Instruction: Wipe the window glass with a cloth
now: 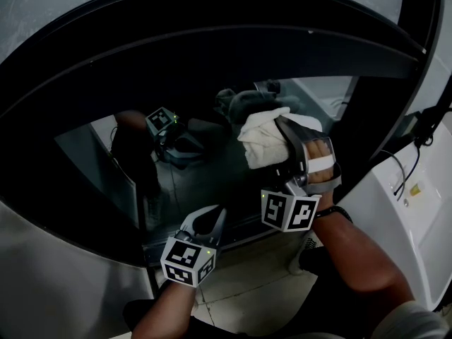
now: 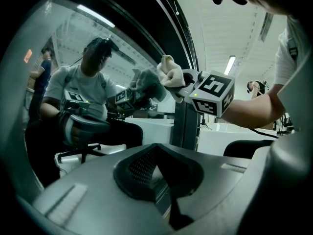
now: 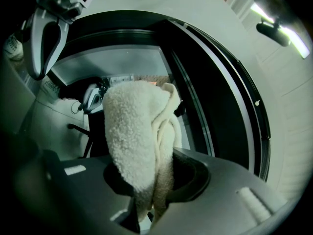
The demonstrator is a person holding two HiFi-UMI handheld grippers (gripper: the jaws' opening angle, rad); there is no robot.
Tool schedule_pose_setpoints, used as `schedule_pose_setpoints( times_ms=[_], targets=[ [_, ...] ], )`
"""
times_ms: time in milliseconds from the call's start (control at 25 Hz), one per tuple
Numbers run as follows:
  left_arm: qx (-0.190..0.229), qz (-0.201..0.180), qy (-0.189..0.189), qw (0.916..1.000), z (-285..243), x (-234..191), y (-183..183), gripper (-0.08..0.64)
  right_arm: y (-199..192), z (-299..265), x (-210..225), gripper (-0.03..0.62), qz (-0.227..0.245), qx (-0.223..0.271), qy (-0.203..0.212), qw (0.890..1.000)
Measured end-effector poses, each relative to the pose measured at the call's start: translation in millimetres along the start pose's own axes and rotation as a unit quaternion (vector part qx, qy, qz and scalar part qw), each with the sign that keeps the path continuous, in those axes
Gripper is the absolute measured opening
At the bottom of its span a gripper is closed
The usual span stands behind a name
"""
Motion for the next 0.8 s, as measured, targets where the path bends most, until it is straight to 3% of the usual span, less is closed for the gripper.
schedule_pose_setpoints(
  times_ms=[320,800],
  targets=[
    [0.001,-0.001,0.000,1.0000,0.9,0.7,2.1,0.017,-0.4,3.0,-4.3,0.100,-0.004,-0.003,0.009,1.000],
    [0.001,-0.001,0.000,1.0000,-1.9,-1.0,-1.8,0.017,-11.4,12.6,-43.9,0.109,0.018,-0.009,0.048,0.999]
  ],
)
Point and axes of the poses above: the fingertips, and each gripper's own axes: z backward along the fingers, x to its right, y out of its top, the point moved 9 cm from there along z, backward along the fingers, and after that the axes turned 5 degrees about -x, right-handed, at the moved point
